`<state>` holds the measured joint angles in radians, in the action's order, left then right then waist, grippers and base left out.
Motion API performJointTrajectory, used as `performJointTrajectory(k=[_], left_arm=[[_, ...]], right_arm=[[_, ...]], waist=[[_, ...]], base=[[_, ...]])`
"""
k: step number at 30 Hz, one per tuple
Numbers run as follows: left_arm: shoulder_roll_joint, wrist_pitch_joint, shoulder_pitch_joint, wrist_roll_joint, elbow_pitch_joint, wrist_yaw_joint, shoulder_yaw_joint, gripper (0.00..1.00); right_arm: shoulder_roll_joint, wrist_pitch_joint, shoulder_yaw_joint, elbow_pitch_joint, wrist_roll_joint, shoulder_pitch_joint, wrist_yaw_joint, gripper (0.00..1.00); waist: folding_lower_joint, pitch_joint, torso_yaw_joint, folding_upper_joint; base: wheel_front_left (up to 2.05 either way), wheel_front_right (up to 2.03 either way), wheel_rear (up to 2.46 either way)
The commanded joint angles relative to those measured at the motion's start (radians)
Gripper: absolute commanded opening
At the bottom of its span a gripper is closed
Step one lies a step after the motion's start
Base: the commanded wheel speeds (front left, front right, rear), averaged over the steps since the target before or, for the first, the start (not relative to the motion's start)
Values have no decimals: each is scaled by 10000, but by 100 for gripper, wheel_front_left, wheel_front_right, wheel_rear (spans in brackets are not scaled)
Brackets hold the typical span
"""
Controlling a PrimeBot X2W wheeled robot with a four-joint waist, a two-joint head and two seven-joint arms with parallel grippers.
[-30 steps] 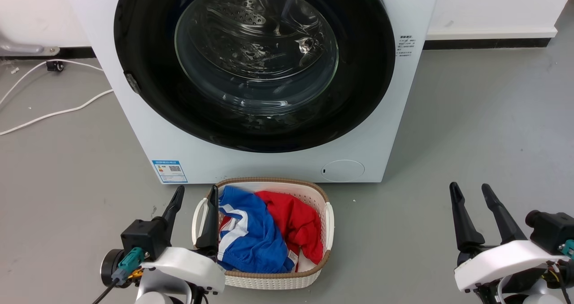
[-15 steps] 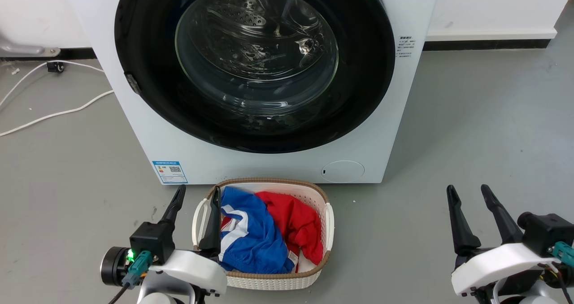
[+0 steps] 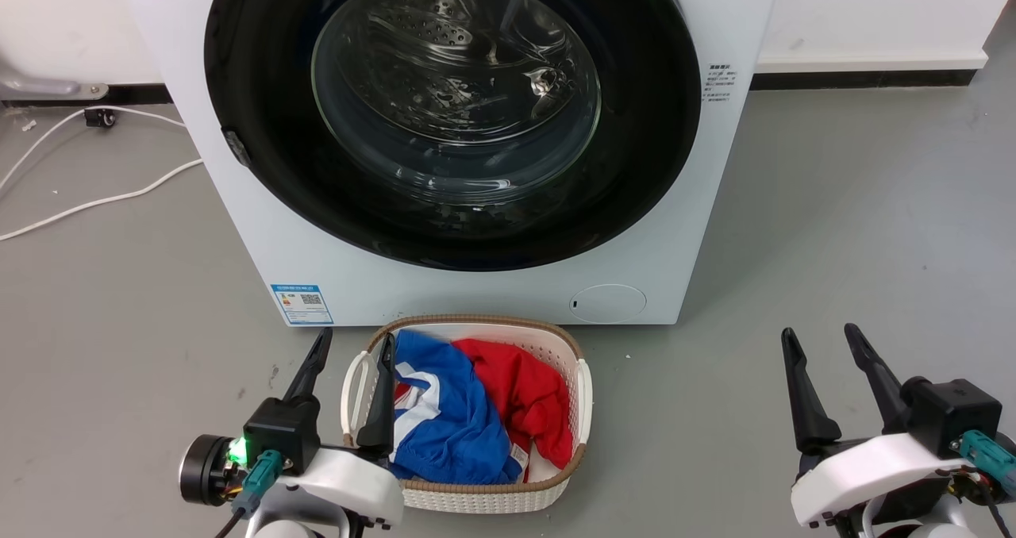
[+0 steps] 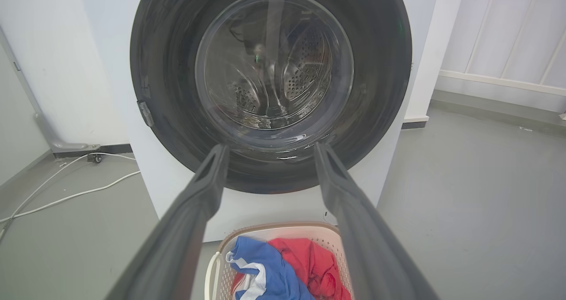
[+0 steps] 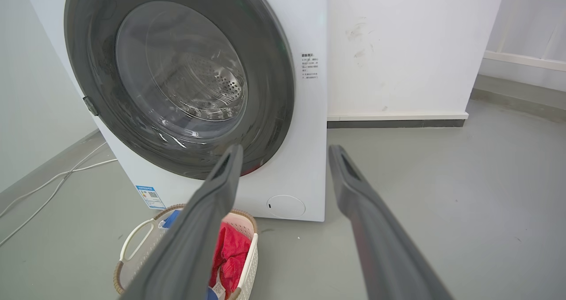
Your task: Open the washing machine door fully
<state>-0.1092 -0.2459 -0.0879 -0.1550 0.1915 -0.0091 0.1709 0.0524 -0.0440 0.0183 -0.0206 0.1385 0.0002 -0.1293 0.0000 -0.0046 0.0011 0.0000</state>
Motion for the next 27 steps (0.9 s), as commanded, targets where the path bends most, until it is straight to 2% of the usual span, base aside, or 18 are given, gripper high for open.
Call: performJointTrajectory(k=[1,9,24,25,26,27], left_arm=[[40,-77,-34,182,11,-64,-21,100],[116,-218,-45,638,164,-173,-111,100],[275,-196,-43,512,401,-351,-391,100],[284,-196,-48,515,412,-370,-401,100],[293,-196,-57,530,420,-380,-415,100],[301,-196,-66,551,428,-389,-423,100]], right_arm=[[-30,-81,-25,18,-185,15,-23,100],[-34,-200,-34,-17,-564,82,-25,100],[-33,-228,-77,-229,-295,18,-24,100],[-33,-220,-84,-242,-260,13,-24,87],[-33,-197,-84,-264,-233,7,-24,22],[-33,-151,-91,-289,-188,12,-24,0]], waist=[[0,-6,-1,0],[0,-38,33,0],[0,-101,48,0],[0,-99,49,0],[0,-97,48,0],[0,-97,47,0]], base=[[0,0,0],[0,0,0],[0,0,0],[0,0,0],[0,0,0],[0,0,0]])
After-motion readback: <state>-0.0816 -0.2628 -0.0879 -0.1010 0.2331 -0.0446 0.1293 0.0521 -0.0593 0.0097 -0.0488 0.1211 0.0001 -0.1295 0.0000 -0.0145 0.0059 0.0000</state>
